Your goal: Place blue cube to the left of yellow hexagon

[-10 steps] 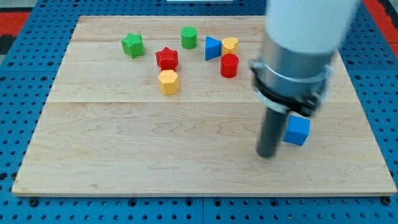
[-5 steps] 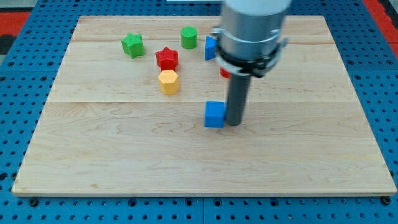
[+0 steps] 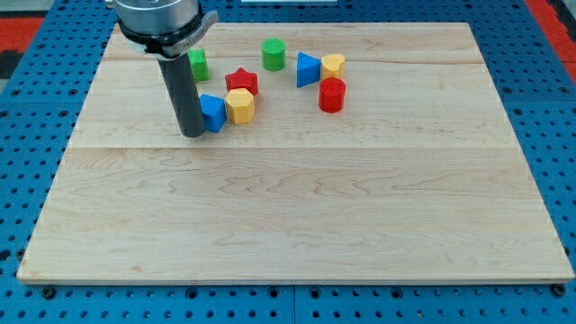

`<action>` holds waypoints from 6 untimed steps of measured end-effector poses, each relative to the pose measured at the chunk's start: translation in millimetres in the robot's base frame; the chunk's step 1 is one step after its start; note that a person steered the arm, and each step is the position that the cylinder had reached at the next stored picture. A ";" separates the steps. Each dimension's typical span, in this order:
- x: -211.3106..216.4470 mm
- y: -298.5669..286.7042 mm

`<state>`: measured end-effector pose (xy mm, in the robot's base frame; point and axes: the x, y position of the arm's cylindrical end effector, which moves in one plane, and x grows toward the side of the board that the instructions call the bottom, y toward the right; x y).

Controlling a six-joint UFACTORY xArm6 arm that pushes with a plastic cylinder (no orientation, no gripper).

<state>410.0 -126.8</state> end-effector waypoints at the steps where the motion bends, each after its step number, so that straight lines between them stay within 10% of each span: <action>1: 1.3 -7.1; 4: -2.7 216.8; 6: -66.4 198.7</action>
